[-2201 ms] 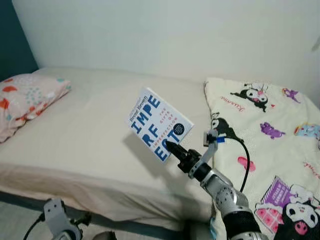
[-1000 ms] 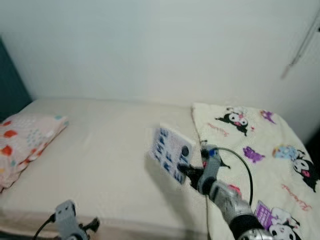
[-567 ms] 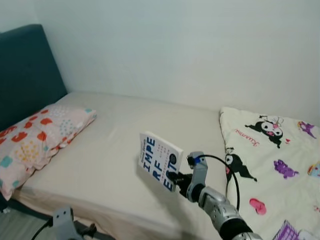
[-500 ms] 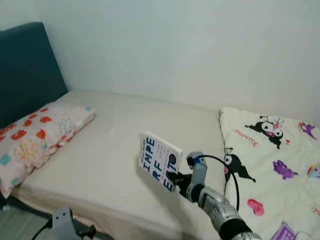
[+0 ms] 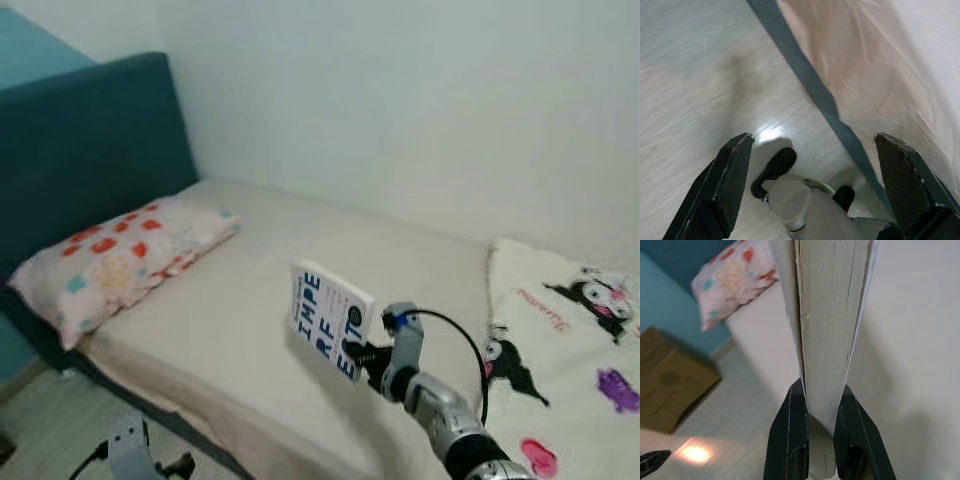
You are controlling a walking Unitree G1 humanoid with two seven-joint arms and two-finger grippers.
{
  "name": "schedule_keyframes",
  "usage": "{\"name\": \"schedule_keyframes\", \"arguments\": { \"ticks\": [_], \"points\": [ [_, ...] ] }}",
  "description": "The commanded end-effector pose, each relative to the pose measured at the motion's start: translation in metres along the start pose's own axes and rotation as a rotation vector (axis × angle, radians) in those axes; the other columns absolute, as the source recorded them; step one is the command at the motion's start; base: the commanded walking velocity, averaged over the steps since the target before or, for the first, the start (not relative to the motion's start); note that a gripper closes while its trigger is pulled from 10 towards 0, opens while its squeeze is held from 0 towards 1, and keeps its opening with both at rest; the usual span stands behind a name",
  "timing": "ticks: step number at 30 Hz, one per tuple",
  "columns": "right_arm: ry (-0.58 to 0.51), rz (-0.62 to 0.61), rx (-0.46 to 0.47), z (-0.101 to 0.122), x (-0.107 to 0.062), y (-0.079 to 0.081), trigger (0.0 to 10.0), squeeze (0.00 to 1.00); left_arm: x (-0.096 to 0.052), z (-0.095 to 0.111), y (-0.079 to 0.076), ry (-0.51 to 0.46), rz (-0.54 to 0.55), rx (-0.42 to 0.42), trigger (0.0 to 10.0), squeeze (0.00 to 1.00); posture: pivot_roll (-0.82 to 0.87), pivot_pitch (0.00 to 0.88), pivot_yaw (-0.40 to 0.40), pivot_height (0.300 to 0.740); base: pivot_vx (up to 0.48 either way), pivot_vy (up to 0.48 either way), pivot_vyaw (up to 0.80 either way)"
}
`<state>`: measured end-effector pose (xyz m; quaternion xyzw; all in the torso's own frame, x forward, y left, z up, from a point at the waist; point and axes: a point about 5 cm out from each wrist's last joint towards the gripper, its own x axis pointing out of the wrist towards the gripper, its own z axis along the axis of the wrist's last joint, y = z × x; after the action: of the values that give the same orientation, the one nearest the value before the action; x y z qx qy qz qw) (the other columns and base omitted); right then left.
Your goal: Clean up the room
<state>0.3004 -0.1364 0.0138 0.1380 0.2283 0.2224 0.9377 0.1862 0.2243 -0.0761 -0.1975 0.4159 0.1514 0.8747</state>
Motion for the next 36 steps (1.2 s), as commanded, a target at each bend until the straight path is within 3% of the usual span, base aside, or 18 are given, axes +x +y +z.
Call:
{"name": "schedule_keyframes", "arguments": {
  "ticks": [1, 27, 36],
  "points": [
    [-0.036, 0.01, -0.015, 0.007, 0.002, 0.002, 10.0, 0.0, -0.001, -0.002, 0.003, 0.015, 0.013, 0.017, 10.0, 0.0, 0.04, 0.0, -0.044, 0.74, 0.0, 0.0, 0.73],
    [0.04, -0.05, 0.023, -0.017, -0.004, -0.004, 10.0, 0.0, -0.001, -0.004, 0.001, 0.029, -0.008, 0.04, 10.0, 0.0, 0.05, 0.0, -0.048, 0.74, 0.0, 0.0, 0.73],
    [0.014, -0.075, 0.038, -0.013, -0.004, -0.007, 10.0, 0.0, 0.0, -0.004, 0.0, 0.026, 0.008, 0.025, 10.0, 0.0, 0.04, 0.0, -0.048, 0.74, 0.0, -0.309, 0.73]
  ]
}}
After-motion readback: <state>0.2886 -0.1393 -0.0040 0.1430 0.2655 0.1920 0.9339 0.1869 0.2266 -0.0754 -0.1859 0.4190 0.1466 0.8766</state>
